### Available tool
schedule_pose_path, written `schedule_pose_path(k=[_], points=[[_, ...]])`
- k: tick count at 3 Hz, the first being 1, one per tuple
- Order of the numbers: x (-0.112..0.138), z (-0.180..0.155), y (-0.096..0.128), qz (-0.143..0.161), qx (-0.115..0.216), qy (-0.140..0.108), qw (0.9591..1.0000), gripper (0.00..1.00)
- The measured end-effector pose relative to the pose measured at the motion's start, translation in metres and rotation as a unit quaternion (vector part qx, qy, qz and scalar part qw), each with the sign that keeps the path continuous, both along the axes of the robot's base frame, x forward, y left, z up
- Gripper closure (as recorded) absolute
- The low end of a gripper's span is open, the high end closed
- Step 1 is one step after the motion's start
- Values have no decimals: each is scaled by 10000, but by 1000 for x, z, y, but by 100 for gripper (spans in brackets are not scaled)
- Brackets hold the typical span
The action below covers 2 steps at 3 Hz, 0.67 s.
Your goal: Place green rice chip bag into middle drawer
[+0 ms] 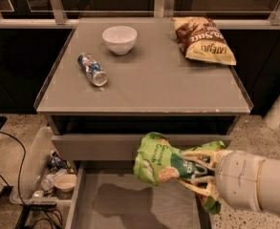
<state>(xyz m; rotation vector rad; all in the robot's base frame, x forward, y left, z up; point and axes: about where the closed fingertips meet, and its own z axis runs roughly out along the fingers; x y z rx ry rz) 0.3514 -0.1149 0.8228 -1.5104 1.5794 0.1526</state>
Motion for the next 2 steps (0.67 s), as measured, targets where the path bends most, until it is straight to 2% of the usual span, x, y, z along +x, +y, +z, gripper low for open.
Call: schedule_pose_path(k=[1,2], points=[[7,-51,5,15,102,-52,9999,100],[19,-107,9,-98,61,88,9999,100]])
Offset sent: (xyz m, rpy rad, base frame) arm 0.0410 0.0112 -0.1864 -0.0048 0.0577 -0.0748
